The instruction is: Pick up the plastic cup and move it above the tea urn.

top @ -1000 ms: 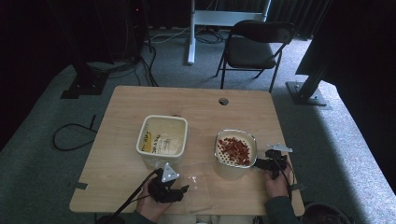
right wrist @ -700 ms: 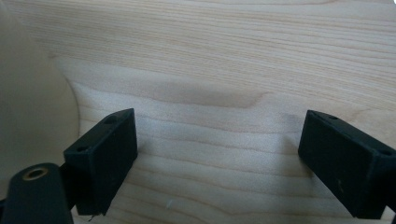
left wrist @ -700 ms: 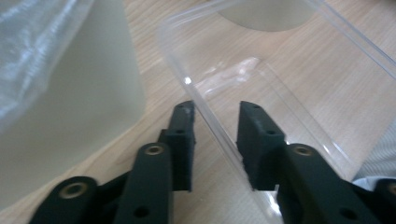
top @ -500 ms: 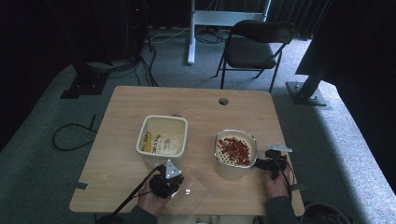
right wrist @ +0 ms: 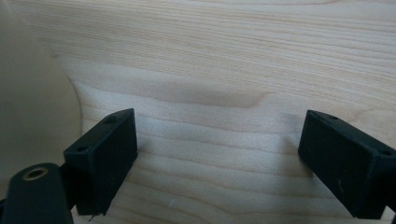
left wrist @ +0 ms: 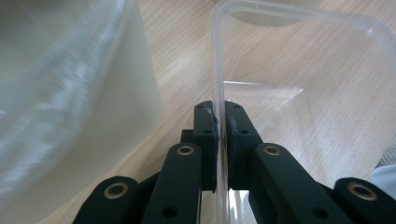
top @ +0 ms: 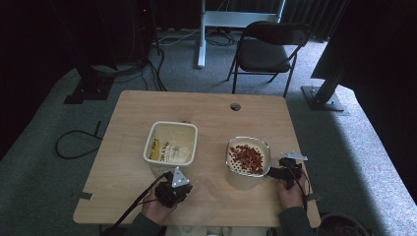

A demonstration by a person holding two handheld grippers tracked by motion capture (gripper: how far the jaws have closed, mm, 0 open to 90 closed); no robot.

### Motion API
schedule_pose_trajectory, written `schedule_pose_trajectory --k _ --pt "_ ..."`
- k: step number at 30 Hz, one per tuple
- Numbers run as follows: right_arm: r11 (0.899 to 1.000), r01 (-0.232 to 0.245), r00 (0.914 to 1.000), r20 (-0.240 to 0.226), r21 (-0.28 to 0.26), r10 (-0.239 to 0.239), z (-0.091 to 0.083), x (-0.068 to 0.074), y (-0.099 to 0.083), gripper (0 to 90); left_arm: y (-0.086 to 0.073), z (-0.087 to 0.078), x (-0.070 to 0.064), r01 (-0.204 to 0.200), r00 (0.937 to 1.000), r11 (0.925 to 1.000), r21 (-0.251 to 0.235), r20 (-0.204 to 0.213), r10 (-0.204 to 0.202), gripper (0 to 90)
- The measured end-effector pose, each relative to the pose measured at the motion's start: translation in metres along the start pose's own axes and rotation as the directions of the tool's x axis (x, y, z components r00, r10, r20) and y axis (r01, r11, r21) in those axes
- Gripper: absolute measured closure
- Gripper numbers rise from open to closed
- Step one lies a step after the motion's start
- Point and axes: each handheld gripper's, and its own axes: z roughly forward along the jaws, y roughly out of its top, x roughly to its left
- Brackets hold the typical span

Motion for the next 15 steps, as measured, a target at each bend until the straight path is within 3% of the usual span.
schedule_pose_trajectory --k 3,8,10,11,12,13,15 --pt "1.0 0.001 1.0 0.0 0.0 -0.001 0.0 0.0 0.0 11.1 0.002 -0.005 0.002 -0.008 0.9998 0.9999 -0.012 0.018 0.008 86.8" --pt "1.0 0.001 1.0 0.0 0.0 -0.001 0.0 0.0 0.0 11.2 0.007 -0.022 0.009 -0.052 0.9968 0.9972 -0.053 0.058 0.055 86.8" --pt "1.0 0.001 1.0 0.0 0.0 -0.001 0.0 0.0 0.0 11.1 0.009 -0.028 0.011 -0.081 0.9914 0.9946 -0.065 0.098 0.087 86.8" --pt "1.0 0.001 1.0 0.0 0.0 -0.001 0.0 0.0 0.0 11.1 0.011 -0.03 0.013 -0.095 0.9853 0.9927 -0.074 0.135 0.104 86.8" --pt "1.0 0.001 1.0 0.0 0.0 -0.001 0.0 0.0 0.0 11.1 0.011 -0.03 0.013 -0.095 0.9853 0.9927 -0.074 0.135 0.104 86.8" --pt "1.0 0.001 1.0 0.0 0.0 -0.001 0.0 0.0 0.0 11.1 0.014 -0.035 0.015 -0.101 0.9784 0.9916 -0.081 0.173 0.113 86.8" --pt "1.0 0.0 1.0 0.0 0.0 0.0 0.0 0.0 0.0 11.1 0.019 -0.04 0.017 -0.116 0.9747 0.99 -0.081 0.183 0.129 86.7"
